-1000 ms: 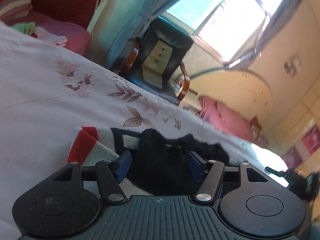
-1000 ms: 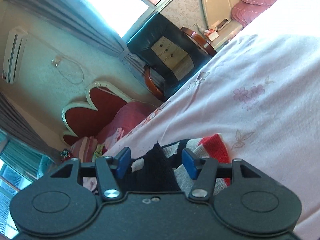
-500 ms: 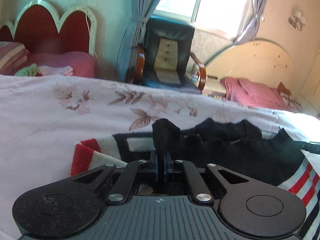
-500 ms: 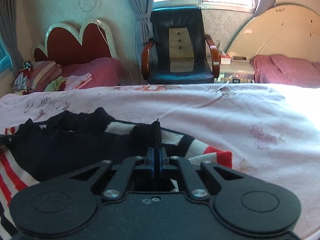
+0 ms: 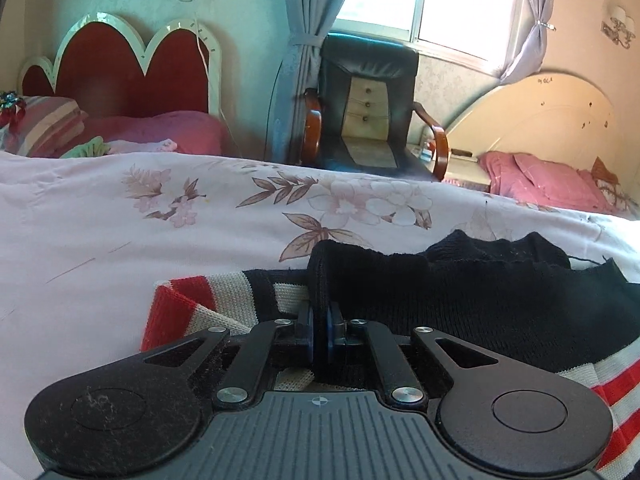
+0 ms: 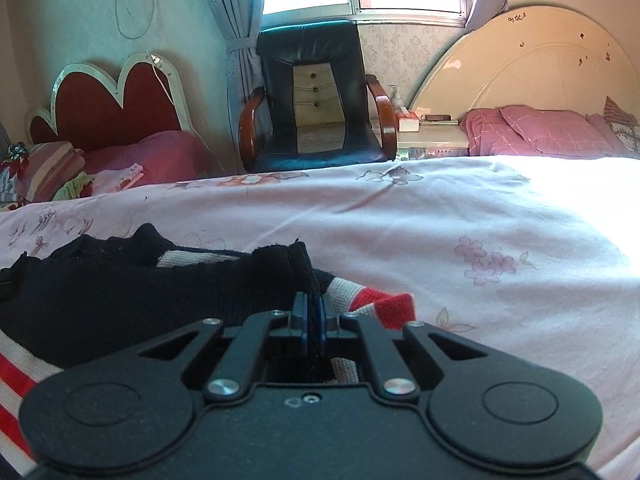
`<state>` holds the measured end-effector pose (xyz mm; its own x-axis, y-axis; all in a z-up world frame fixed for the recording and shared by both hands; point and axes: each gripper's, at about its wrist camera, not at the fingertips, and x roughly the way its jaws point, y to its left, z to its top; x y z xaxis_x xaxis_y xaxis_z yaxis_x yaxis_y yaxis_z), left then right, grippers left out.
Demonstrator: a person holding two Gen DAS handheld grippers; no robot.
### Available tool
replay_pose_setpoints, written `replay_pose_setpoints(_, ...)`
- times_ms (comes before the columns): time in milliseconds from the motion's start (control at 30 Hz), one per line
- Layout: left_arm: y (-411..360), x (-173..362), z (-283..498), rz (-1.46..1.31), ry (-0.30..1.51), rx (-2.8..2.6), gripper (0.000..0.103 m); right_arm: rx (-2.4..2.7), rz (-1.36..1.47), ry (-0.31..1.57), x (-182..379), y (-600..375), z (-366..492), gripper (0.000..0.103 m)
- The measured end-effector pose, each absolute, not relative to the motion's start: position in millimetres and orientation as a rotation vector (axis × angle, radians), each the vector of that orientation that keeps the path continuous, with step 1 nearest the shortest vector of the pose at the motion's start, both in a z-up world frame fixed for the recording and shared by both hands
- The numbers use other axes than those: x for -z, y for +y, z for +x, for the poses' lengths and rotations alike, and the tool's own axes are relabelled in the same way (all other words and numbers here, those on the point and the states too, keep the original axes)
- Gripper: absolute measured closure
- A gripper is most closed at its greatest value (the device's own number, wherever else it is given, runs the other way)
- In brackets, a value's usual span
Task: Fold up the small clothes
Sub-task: 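Open both tools and release the hem on the collar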
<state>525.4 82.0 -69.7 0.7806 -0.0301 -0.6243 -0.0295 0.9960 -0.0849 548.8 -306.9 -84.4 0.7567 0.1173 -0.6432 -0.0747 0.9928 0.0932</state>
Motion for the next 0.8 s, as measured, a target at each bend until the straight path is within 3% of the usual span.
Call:
replay_pose_setpoints(33,84,67,524,-0.103,0.678,-0.001,0.095,-0.106,0.053,0.708,84,-306,549,0.093)
replay_pose_setpoints(67,86,63,521,-0.121,0.672,-0.004,0.088,-0.104,0.043,0.710,81,-305,548,0.082)
replay_pose_setpoints(100,87,57,515,-0.138,0.649,-0.009,0.068,-0.100,0.034,0.697,76,-304,543,0.066)
replay_pose_setpoints(133,83,49,508,-0.131,0.608,-0.009,0.057,-0.103,0.023,0.662,69,-303,536,0.058)
replay_pose_setpoints(167,74,42,502,-0.107,0.571,0.011,0.047,-0.121,0.012,0.620,62,-300,526,0.059)
replay_pose_setpoints(300,17,38,502,-0.064,0.614,0.184,0.047,-0.295,-0.031,0.645,57,-262,517,0.077)
replay_pose_setpoints(433,-33,54,508,0.017,0.707,0.277,0.046,-0.378,-0.079,0.697,69,-215,518,0.070)
replay_pose_setpoints(500,-25,58,506,-0.011,0.706,0.263,0.036,-0.380,-0.126,0.714,74,-204,517,0.066)
replay_pose_setpoints(700,62,67,483,-0.033,0.674,0.173,0.037,-0.221,-0.138,0.713,75,-274,507,0.074)
replay_pose_setpoints(800,60,67,479,0.019,0.673,0.187,0.037,-0.213,-0.060,0.730,75,-306,503,0.074)
